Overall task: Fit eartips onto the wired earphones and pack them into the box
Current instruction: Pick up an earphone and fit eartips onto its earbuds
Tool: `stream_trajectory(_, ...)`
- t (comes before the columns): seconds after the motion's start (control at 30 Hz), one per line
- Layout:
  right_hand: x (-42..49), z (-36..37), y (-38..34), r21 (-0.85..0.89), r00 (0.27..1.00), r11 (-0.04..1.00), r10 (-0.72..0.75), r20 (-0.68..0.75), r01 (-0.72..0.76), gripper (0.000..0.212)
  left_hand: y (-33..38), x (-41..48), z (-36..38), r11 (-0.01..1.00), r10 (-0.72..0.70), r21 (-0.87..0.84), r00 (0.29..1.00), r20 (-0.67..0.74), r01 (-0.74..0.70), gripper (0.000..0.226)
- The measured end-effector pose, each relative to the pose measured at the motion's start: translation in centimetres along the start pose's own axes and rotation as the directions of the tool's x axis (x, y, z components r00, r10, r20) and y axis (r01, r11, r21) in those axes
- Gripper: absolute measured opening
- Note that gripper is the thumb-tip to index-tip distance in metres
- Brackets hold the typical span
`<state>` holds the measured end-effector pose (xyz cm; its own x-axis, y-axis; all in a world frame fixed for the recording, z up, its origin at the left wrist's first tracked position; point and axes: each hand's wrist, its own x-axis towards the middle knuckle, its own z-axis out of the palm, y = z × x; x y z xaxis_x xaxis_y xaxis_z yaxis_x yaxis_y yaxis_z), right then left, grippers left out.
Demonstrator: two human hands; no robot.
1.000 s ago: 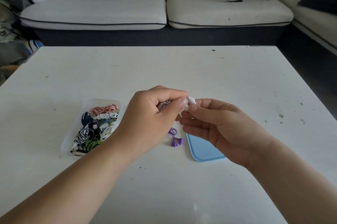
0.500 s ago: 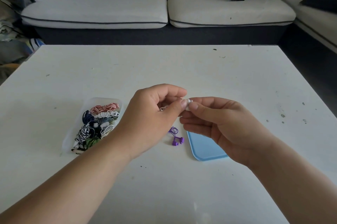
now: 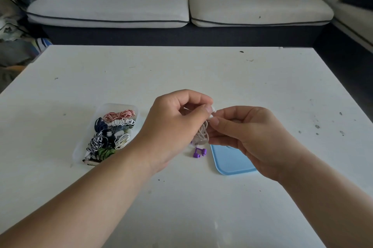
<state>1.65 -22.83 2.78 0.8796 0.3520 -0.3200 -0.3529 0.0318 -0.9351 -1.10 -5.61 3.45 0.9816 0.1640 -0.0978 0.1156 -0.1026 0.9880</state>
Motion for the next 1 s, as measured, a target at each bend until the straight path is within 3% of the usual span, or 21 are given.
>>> stream_trajectory(0.4,0.1,-0.1,-0.1,-0.074,0.998,0.997,-0.037,-0.059,0.032,0.014,0.0,0.3,-0.4,1.000,-0.020,0.023,0.999,0.050,0.018,0.012)
stream_trajectory(0.53,0.3,0.0,-0.1,-0.183,0.996,0.982,-0.065,-0.060,0.053,0.011,-0.1,0.3,-0.2,0.998,-0.050,0.048,0.998,0.034,0.049,0.010)
stream_trajectory(0.67,1.4,-1.6,-0.3,-0.254,0.971,0.967,-0.092,-0.219,0.034,0.008,-0.4,0.9,-0.2,0.991,-0.127,-0.045,0.991,-0.041,0.125,0.009)
stream_trajectory(0.8,3.9,-3.5,2.2,-0.572,0.904,0.818,-0.200,-0.377,-0.057,0.011,-0.8,1.2,-0.1,0.979,-0.185,-0.086,0.982,-0.023,0.183,0.011)
stream_trajectory(1.0,7.2,-1.6,7.4,-0.778,0.952,0.624,-0.193,-0.239,-0.069,0.007,-1.1,1.3,-0.3,0.974,-0.220,-0.055,0.975,-0.014,0.219,0.008)
